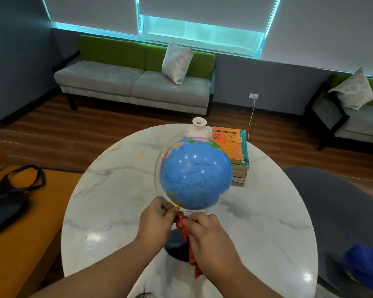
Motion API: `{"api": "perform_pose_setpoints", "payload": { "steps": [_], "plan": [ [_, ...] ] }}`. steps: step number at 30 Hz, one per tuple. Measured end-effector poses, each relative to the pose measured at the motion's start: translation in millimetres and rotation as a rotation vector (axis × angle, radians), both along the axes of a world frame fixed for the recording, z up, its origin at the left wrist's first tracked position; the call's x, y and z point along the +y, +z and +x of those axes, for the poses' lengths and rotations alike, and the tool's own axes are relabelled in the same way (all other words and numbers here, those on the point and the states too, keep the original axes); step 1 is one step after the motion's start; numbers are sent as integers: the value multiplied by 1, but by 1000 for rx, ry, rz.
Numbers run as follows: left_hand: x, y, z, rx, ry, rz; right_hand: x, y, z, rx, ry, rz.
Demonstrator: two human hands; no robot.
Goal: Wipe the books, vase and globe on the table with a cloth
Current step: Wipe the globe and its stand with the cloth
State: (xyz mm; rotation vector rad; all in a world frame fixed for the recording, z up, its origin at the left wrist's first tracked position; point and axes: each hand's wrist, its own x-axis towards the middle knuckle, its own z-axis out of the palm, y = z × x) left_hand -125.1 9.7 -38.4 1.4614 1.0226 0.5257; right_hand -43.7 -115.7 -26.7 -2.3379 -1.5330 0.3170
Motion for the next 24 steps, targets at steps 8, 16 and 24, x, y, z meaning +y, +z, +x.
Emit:
{"api": "perform_pose_setpoints", "payload": {
  "steps": [8, 16, 24],
  "plan": [
    [-4, 2, 0, -28, 20, -59, 3, 5, 9, -42, 1, -344],
    [-3, 3, -5, -57, 36, -116, 1, -2, 2, 39, 210, -201],
    [-1, 5, -6, -67, 51, -159, -25, -25, 46, 89, 67, -201]
  ]
}}
